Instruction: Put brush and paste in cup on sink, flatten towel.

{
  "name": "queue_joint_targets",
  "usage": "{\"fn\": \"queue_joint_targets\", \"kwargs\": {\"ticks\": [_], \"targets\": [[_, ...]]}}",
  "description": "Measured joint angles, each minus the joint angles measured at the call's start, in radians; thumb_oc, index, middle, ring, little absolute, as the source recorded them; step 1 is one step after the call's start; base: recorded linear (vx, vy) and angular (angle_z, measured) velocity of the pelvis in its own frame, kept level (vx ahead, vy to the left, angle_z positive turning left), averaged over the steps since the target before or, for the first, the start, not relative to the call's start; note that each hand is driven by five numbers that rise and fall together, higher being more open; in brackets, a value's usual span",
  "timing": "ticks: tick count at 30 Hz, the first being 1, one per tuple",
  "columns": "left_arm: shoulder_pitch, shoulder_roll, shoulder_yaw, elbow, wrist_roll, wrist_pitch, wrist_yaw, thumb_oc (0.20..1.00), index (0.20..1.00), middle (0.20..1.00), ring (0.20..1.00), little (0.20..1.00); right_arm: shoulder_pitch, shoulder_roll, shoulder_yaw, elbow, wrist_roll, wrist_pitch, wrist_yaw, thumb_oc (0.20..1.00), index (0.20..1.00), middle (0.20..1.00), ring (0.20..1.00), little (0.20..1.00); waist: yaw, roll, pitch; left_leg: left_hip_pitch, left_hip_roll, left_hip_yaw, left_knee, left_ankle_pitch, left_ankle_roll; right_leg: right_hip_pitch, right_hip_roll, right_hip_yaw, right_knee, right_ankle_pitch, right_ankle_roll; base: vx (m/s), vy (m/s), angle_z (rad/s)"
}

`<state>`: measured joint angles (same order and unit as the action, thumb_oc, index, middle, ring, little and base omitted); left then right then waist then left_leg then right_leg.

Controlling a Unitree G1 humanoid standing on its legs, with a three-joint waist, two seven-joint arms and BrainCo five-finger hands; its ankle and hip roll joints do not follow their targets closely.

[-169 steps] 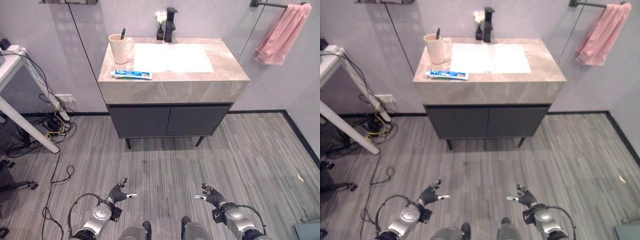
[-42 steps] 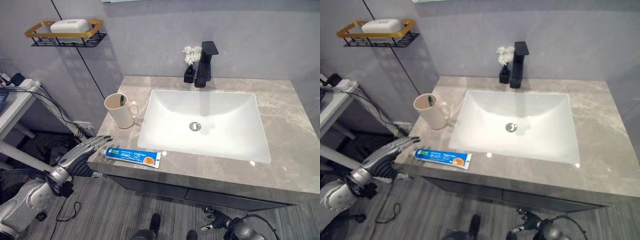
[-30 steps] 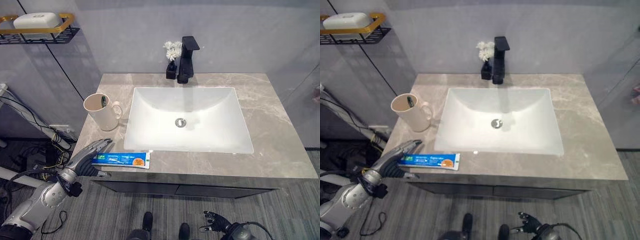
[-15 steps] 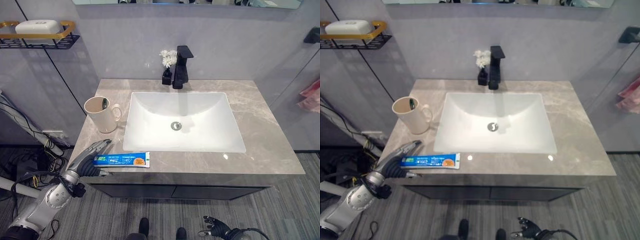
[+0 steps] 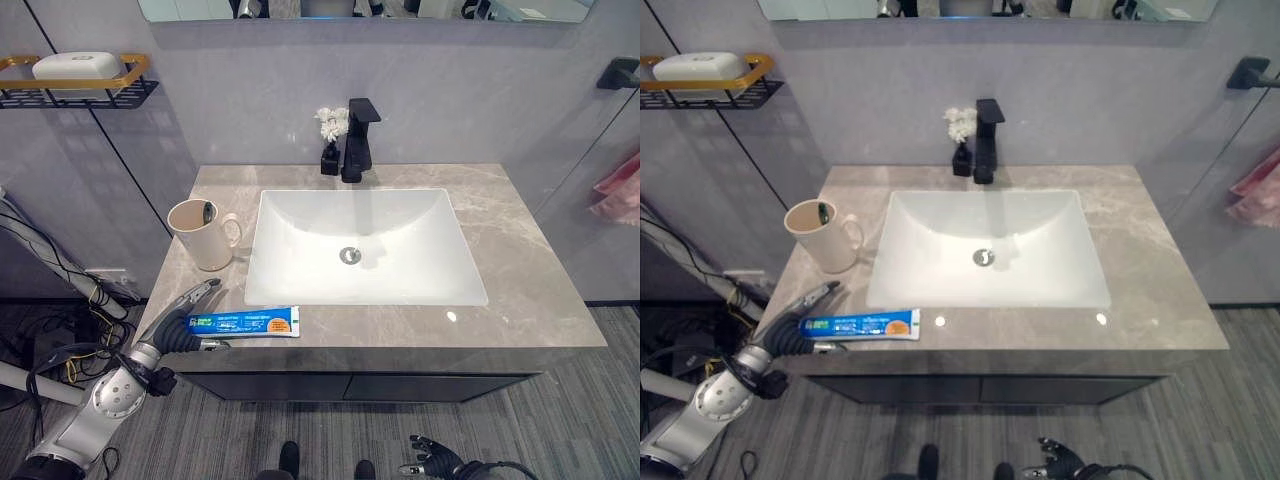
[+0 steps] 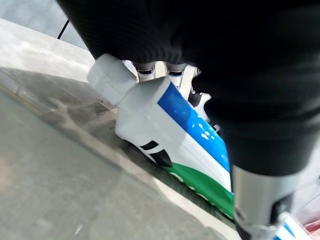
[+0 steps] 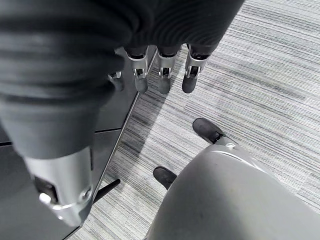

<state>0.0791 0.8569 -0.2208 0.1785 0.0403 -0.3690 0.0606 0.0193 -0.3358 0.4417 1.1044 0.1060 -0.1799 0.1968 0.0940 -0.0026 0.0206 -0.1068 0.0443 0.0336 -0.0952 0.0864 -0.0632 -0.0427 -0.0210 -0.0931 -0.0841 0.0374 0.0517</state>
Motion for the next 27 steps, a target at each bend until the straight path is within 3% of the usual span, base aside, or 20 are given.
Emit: {"fn": "queue_joint_targets", "kwargs": {"ticks": [6,19,22,27], "targets": [[-0.014,0.000,-0.005,0.030,0.005,-0.037,0.000,1.000,1.000,1.000,1.000,1.000,0.003,-0.003,0.000,-0.002,0.001,0.000,0.000,1.000,1.000,1.000,1.000,1.000,0.002,0.004,-0.007,-0.021,0.000,0.000,0.000,0.002,-0.002,-0.025,0.000,-0.001,0.000,0.004,0.002,0.00,0.000,0.00],[-0.057,0.002,-0.016,0.037,0.019,-0.038,0.003,1.000,1.000,1.000,1.000,1.000,0.004,-0.020,0.000,-0.031,0.007,0.001,0.000,1.000,1.000,1.000,1.000,1.000,0.005,0.009,0.000,-0.055,0.000,0.004,0.001,0.004,-0.005,-0.060,-0.002,0.000,0.000,0.009,0.006,0.00,0.000,0.00],[-0.054,-0.006,-0.016,0.038,0.019,-0.038,0.003,0.849,0.849,0.849,0.849,0.849,0.008,-0.024,-0.001,-0.042,0.007,0.001,-0.001,1.000,1.000,1.000,1.000,1.000,0.005,0.007,0.009,-0.054,-0.002,0.006,0.001,0.006,-0.007,-0.059,-0.004,0.000,-0.001,0.009,0.006,0.00,0.000,0.00],[-0.064,0.001,-0.012,0.027,0.019,-0.038,0.004,0.827,0.827,0.827,0.827,0.827,0.008,-0.026,-0.001,-0.044,0.007,0.001,-0.003,1.000,1.000,1.000,1.000,1.000,0.005,0.015,0.020,-0.053,-0.002,0.006,0.001,0.006,-0.007,-0.058,-0.004,0.000,-0.004,0.009,0.006,0.00,0.000,0.00]]}}
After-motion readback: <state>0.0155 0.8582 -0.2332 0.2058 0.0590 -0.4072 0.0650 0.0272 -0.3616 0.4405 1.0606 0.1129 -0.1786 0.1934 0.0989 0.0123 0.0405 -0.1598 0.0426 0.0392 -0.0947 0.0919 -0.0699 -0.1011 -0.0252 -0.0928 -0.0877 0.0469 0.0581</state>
